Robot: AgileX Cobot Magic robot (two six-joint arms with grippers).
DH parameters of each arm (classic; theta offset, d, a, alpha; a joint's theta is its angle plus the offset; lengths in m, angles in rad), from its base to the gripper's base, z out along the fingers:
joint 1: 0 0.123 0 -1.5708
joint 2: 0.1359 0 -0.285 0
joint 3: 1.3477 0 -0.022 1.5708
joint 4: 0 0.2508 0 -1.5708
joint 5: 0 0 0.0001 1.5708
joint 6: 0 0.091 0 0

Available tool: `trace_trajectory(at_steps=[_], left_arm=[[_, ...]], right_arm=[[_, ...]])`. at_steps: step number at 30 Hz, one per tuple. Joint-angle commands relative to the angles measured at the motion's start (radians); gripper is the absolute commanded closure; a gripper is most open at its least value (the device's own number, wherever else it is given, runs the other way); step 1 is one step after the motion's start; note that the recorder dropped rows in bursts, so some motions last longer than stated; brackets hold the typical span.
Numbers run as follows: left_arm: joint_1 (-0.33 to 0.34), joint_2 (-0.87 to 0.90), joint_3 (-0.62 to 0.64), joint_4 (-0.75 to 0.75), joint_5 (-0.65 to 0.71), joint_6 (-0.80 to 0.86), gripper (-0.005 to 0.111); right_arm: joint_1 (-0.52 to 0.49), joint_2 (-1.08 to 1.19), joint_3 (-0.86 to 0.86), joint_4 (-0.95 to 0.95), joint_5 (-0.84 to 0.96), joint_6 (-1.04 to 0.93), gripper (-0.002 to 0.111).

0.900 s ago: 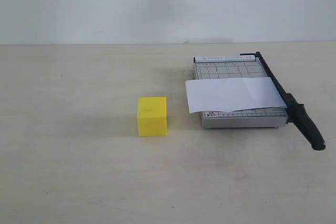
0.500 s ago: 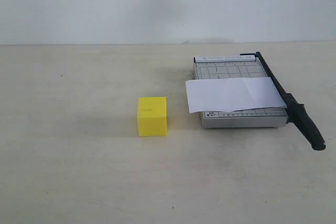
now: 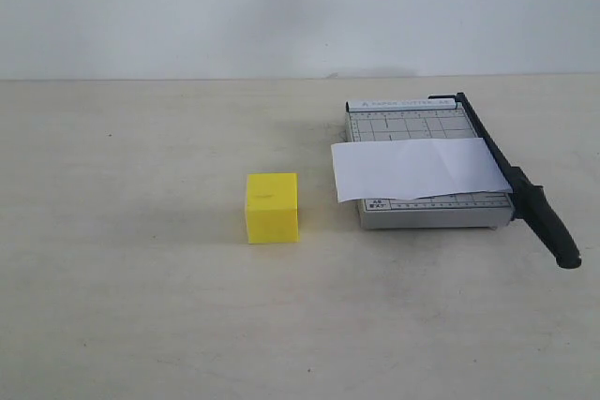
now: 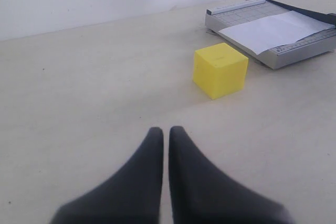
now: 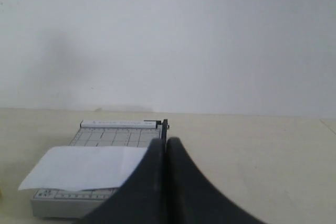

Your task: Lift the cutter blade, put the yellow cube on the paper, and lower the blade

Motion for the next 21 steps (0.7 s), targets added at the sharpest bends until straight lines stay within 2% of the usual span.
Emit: trace_trajectory(at_steps=[1,12,16,21], left_arm=[[-0.003,-0.001,0.003,-0.003,-0.006,0.000,0.102],[-0.003,-0.001,0.003,-0.003,-0.006,0.000,0.102],[-0.003,-0.001,0.003,-0.003,-0.008,0.000,0.102],[-0.003,-0.001,0.003,-0.003,-0.008,0.000,0.102]], right_arm=[[0.000,-0.005,0.005,0.023,-0.088,0.064,0.108],[0.000,-0.005,0.005,0.147,-0.273,0.262,0.108],[0.000,-0.005,-0.029,0.161,-0.126,0.274,0.108],[0.000,-0.005,-0.116,0.161,0.022,0.164,0.108]])
